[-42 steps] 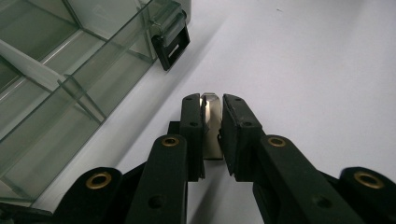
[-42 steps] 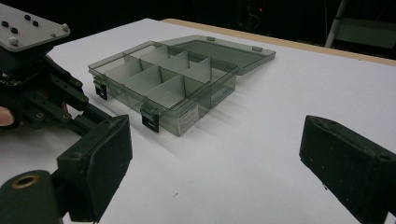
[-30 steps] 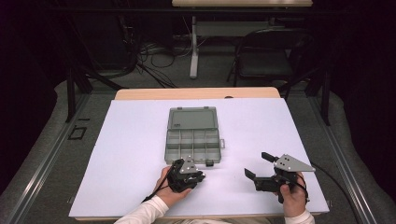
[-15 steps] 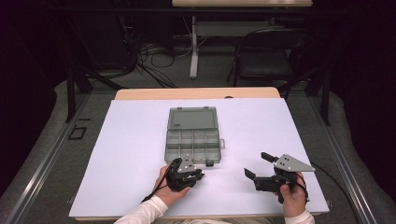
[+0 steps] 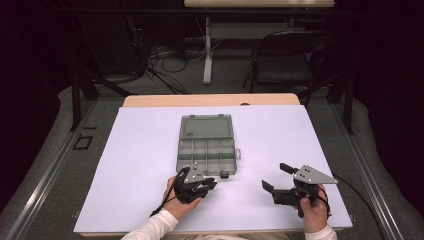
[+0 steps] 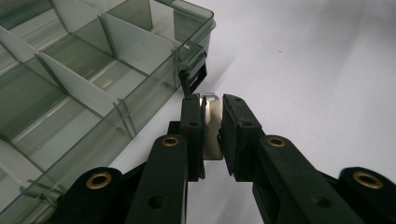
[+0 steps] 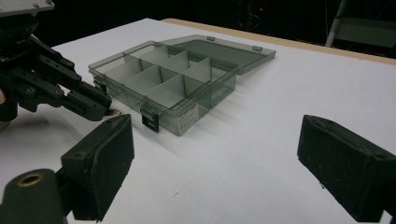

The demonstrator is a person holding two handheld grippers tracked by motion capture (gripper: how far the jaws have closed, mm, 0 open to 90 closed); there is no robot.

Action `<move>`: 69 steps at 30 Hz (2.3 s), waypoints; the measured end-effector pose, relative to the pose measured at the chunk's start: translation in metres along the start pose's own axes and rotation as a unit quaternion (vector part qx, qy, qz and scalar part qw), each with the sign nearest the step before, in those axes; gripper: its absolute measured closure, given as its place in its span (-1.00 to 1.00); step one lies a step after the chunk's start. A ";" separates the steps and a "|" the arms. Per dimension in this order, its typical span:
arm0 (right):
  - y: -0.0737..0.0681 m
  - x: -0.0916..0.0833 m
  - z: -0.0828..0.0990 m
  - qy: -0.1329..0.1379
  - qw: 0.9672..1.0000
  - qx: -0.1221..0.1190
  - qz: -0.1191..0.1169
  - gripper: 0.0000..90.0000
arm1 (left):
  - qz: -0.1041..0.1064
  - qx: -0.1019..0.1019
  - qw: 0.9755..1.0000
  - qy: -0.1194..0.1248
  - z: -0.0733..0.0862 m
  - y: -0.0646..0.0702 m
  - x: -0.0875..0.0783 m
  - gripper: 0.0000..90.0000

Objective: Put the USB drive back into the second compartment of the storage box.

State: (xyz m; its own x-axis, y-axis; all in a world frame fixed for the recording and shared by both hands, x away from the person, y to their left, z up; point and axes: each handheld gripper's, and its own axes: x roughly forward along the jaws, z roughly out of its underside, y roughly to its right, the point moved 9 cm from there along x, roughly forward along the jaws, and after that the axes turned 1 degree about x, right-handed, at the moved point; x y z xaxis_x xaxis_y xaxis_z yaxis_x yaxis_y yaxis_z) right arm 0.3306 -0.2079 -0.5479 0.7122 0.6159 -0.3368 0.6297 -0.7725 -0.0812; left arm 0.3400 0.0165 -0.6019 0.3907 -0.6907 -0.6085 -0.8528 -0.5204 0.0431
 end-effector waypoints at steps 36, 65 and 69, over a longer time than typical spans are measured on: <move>0.002 0.000 0.000 -0.001 1.000 -0.001 0.003 -0.75 | -0.021 -0.045 0.997 0.056 -0.012 -0.026 -0.032 0.76; 0.001 0.001 0.001 -0.003 1.000 0.001 0.002 -0.75 | -0.029 -0.045 0.996 0.072 -0.039 -0.038 -0.050 0.76; 0.002 0.001 0.001 -0.004 1.000 0.002 0.003 -0.75 | -0.030 -0.044 0.996 0.069 -0.042 -0.041 -0.051 0.76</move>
State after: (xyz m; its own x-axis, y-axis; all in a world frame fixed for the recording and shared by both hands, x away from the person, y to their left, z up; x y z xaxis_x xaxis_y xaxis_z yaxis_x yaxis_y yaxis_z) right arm 0.3317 -0.2088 -0.5493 0.7131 0.6104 -0.3448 0.6246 -0.7765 -0.0830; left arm 0.3695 0.0521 -0.5388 0.4895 -0.7166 -0.4969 -0.7950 -0.6008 0.0833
